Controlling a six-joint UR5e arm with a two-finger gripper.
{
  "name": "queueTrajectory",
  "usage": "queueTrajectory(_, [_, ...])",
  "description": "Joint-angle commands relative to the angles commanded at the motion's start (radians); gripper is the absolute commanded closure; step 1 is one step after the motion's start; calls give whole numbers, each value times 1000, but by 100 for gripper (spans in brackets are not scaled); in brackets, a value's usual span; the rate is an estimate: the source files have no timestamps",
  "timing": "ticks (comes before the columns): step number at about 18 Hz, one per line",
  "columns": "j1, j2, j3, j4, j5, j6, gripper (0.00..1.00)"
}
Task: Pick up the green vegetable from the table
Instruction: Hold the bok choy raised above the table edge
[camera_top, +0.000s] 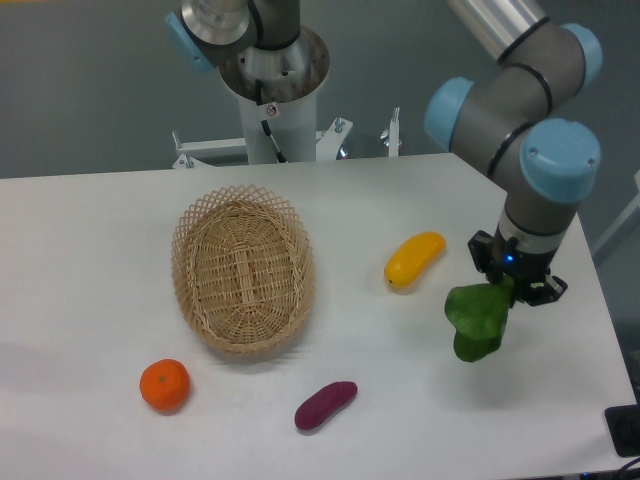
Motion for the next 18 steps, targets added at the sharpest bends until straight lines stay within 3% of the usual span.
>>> queueTrajectory(18, [-2,-17,20,-2,0,-2,62])
